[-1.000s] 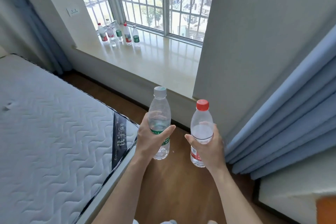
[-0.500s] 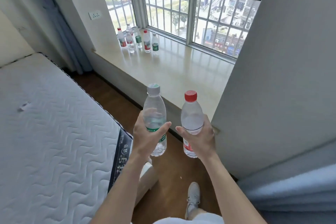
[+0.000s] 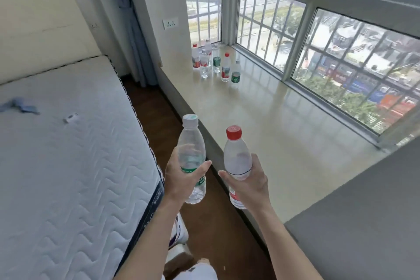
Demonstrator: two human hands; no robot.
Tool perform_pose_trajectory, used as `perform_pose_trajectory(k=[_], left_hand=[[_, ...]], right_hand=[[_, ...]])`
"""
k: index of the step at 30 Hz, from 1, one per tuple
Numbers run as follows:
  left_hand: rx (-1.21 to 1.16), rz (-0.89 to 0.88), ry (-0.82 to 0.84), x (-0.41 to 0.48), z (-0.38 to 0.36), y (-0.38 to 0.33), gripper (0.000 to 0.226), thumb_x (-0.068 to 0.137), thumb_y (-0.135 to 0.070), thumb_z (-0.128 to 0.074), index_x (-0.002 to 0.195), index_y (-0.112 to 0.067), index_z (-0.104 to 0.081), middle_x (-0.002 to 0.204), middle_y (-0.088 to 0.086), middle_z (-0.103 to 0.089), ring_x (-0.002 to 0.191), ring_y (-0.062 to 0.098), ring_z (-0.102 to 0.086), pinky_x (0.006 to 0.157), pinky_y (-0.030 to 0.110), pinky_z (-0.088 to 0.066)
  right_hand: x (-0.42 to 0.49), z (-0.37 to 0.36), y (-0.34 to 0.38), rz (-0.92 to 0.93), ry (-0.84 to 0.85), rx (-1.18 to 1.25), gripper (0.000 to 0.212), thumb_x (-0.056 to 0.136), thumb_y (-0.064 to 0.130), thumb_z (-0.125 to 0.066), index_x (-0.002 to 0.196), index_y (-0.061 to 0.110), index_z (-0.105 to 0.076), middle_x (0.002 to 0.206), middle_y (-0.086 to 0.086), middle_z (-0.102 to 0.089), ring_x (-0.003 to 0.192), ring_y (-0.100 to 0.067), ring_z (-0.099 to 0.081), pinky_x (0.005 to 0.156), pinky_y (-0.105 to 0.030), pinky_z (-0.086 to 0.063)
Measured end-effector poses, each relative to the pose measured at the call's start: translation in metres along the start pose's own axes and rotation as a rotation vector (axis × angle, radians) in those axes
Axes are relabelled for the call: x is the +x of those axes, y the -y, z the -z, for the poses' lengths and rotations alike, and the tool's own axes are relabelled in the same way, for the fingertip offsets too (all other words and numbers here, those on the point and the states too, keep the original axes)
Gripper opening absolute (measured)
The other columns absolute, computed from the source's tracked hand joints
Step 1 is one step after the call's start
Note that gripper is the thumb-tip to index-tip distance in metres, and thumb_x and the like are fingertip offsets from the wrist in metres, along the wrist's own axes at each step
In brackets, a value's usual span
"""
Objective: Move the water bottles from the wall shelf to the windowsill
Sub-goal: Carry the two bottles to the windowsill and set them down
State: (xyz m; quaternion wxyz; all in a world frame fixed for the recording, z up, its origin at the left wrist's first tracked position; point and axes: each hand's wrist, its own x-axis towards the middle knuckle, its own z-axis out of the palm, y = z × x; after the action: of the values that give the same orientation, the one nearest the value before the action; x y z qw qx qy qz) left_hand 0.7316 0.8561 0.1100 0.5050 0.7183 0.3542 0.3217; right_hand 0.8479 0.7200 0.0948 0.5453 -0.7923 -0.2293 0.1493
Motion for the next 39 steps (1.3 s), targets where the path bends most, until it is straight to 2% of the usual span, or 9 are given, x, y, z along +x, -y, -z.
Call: perform_pose_trajectory(k=[3, 11, 15, 19, 24, 26, 29, 33, 39], left_hand=[[0.02, 0.021, -0.061, 0.024, 0.004, 0.009, 0.048, 0.072, -0.033, -0.085, 0.112, -0.029, -0.057, 0.108, -0.017, -0.06, 0.101, 0.002, -0.06, 0.078, 0.017, -0.053], [0.08, 0.082, -0.204, 0.112, 0.019, 0.037, 0.061, 0.065, -0.043, -0.081, 0.117, -0.019, -0.058, 0.105, -0.013, -0.061, 0.099, 0.005, -0.06, 0.072, -0.001, -0.044], [0.075, 0.109, -0.242, 0.181, 0.028, 0.058, 0.053, 0.071, -0.029, -0.087, 0.114, -0.02, -0.058, 0.105, -0.015, -0.06, 0.103, 0.009, -0.06, 0.072, -0.001, -0.043], [0.087, 0.094, -0.263, 0.258, 0.051, 0.063, 0.059, 0.073, -0.027, -0.085, 0.12, -0.029, -0.049, 0.104, -0.026, -0.052, 0.098, -0.01, -0.056, 0.071, -0.005, -0.039], [0.08, 0.121, -0.312, 0.344, 0.086, 0.074, 0.07, 0.069, -0.043, -0.083, 0.128, -0.026, -0.051, 0.117, -0.011, -0.059, 0.109, 0.008, -0.058, 0.093, 0.019, -0.048], [0.071, 0.14, -0.322, 0.369, 0.095, 0.08, 0.072, 0.069, -0.043, -0.084, 0.13, -0.026, -0.05, 0.12, -0.01, -0.059, 0.11, 0.01, -0.057, 0.093, 0.02, -0.048], [0.063, 0.143, -0.333, 0.401, 0.105, 0.086, 0.073, 0.068, -0.046, -0.082, 0.131, -0.028, -0.05, 0.121, -0.013, -0.058, 0.114, 0.01, -0.056, 0.092, 0.016, -0.047], [0.051, 0.136, -0.362, 0.445, 0.112, 0.096, 0.071, 0.071, -0.035, -0.086, 0.13, -0.033, -0.047, 0.117, -0.022, -0.055, 0.109, -0.007, -0.054, 0.079, -0.002, -0.041], [0.092, 0.137, -0.354, 0.534, 0.12, 0.115, 0.058, 0.071, -0.032, -0.086, 0.11, -0.048, -0.047, 0.109, -0.03, -0.054, 0.107, -0.012, -0.052, 0.078, -0.003, -0.038]], right_hand=[[0.028, -0.016, 0.0, -0.014, 0.07, 0.011, 0.051, 0.066, 0.038, -0.09, 0.098, 0.028, -0.051, 0.088, 0.009, -0.063, 0.082, -0.011, -0.063, 0.063, -0.019, -0.044], [0.123, -0.078, 0.016, 0.015, 0.199, 0.04, 0.054, 0.067, 0.033, -0.091, 0.105, 0.024, -0.053, 0.092, 0.007, -0.065, 0.083, -0.004, -0.063, 0.064, -0.013, -0.048], [0.194, -0.126, 0.035, 0.053, 0.222, 0.034, 0.054, 0.067, 0.035, -0.091, 0.105, 0.024, -0.053, 0.092, 0.006, -0.064, 0.086, -0.009, -0.064, 0.067, -0.018, -0.048], [0.266, -0.18, 0.062, 0.076, 0.256, 0.032, 0.054, 0.068, 0.036, -0.091, 0.105, 0.027, -0.053, 0.091, 0.008, -0.065, 0.084, -0.008, -0.065, 0.069, -0.024, -0.053], [0.34, -0.236, 0.095, 0.086, 0.277, 0.053, 0.052, 0.068, 0.036, -0.091, 0.104, 0.03, -0.053, 0.09, 0.01, -0.066, 0.082, -0.002, -0.064, 0.067, -0.02, -0.051], [0.36, -0.254, 0.102, 0.088, 0.289, 0.054, 0.052, 0.068, 0.035, -0.091, 0.103, 0.03, -0.053, 0.09, 0.009, -0.066, 0.082, -0.006, -0.065, 0.067, -0.022, -0.053], [0.386, -0.277, 0.106, 0.097, 0.298, 0.044, 0.053, 0.068, 0.034, -0.091, 0.104, 0.031, -0.053, 0.091, 0.01, -0.065, 0.085, -0.008, -0.066, 0.07, -0.025, -0.055], [0.425, -0.308, 0.111, 0.09, 0.341, 0.048, 0.053, 0.068, 0.034, -0.091, 0.106, 0.032, -0.054, 0.093, 0.01, -0.067, 0.087, -0.009, -0.066, 0.073, -0.029, -0.055], [0.504, -0.358, 0.118, 0.097, 0.38, 0.065, 0.05, 0.068, 0.034, -0.091, 0.102, 0.034, -0.055, 0.092, 0.009, -0.068, 0.085, -0.009, -0.067, 0.073, -0.031, -0.054]])
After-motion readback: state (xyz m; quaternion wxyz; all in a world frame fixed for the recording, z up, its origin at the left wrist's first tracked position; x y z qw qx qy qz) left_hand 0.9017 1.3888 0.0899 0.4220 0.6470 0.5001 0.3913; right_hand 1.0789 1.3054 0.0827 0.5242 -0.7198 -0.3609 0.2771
